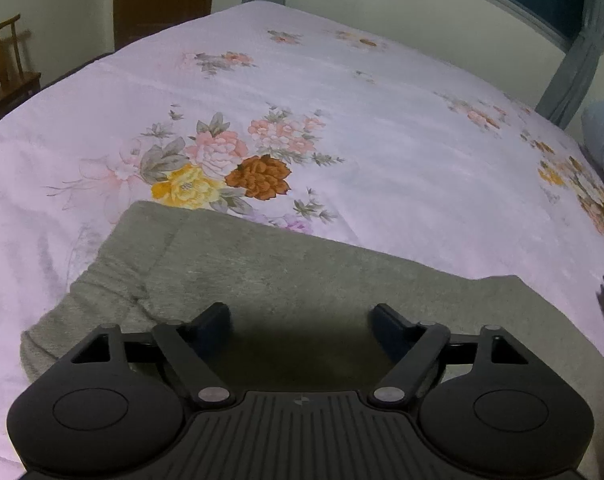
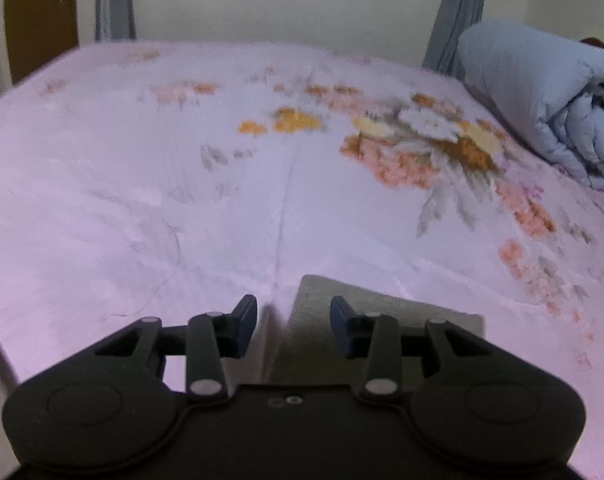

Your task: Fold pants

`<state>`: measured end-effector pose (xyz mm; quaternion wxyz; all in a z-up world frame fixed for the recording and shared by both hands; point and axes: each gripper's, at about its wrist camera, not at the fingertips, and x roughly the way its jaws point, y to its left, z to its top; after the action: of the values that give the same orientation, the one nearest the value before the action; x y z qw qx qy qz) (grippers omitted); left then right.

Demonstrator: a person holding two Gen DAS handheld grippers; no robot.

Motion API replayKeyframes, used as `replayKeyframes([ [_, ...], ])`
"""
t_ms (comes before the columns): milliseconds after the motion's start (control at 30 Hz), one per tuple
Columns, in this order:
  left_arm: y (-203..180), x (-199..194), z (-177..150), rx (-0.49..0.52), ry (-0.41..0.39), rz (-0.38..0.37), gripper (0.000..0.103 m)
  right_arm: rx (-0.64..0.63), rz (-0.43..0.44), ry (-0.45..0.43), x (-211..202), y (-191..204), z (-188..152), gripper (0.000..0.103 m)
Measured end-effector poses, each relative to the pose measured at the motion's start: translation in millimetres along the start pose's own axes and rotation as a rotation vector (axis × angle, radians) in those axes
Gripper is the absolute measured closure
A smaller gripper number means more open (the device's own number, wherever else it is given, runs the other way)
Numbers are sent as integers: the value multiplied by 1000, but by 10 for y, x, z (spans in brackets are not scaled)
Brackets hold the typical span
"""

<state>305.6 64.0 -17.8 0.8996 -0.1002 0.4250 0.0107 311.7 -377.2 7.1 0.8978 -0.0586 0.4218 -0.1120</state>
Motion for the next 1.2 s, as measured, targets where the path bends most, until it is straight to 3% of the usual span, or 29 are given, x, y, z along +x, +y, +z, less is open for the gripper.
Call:
replayKeyframes([
  [100, -4, -2, -12, 21, 2, -7, 23, 0, -66, 47, 192, 37, -16, 74],
  [200, 29, -15, -7, 17, 8, -27, 23, 70, -61, 40, 200, -67, -61, 86],
  [267, 46, -29, -3, 17, 8, -34, 23, 128, -31, 18, 114, -181, -84, 103],
  [500, 49, -65, -25, 12, 15, -47, 23, 255, 72, -44, -267, -602, -129, 103],
  [633, 42, -89, -39, 19, 17, -39, 23, 319, 131, -148, -698, -907, -184, 103],
  [767, 48, -128, -42, 19, 18, -38, 23, 377, 133, -246, -1236, -1322, -315, 103],
  [1000, 23, -284, -68, 26, -9, -38, 23, 489, 129, -348, -2043, -2068, -981, 103],
  [1200, -75, -394, -103, 50, -9, -38, 23, 627, 118, -352, -2187, -2487, -1827, 103],
])
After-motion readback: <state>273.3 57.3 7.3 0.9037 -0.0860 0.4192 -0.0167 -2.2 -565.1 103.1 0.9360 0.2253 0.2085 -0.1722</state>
